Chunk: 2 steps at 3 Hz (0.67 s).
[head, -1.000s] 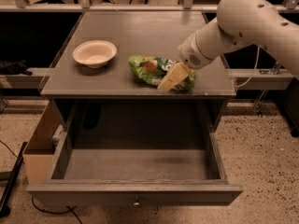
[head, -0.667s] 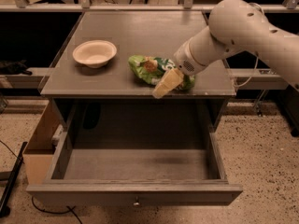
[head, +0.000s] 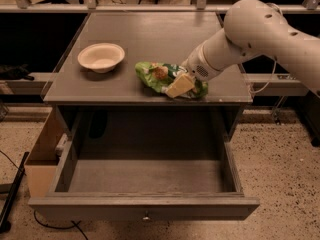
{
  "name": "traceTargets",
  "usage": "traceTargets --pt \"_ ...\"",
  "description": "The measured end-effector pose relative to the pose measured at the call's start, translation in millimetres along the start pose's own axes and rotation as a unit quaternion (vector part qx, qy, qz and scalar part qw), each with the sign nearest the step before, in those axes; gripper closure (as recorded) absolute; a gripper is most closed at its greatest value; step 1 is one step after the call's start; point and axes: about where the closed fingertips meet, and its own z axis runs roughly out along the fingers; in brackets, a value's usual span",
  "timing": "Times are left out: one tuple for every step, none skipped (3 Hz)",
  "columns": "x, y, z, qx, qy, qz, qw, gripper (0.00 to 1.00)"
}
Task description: Place green rice chip bag into top drawer
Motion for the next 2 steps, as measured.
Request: traceTargets --pt "0.0 0.0 0.1 0.000 0.000 0.000 1.0000 0.64" --pt "0.0 0.0 0.1 0.000 0.000 0.000 1.0000 0.87"
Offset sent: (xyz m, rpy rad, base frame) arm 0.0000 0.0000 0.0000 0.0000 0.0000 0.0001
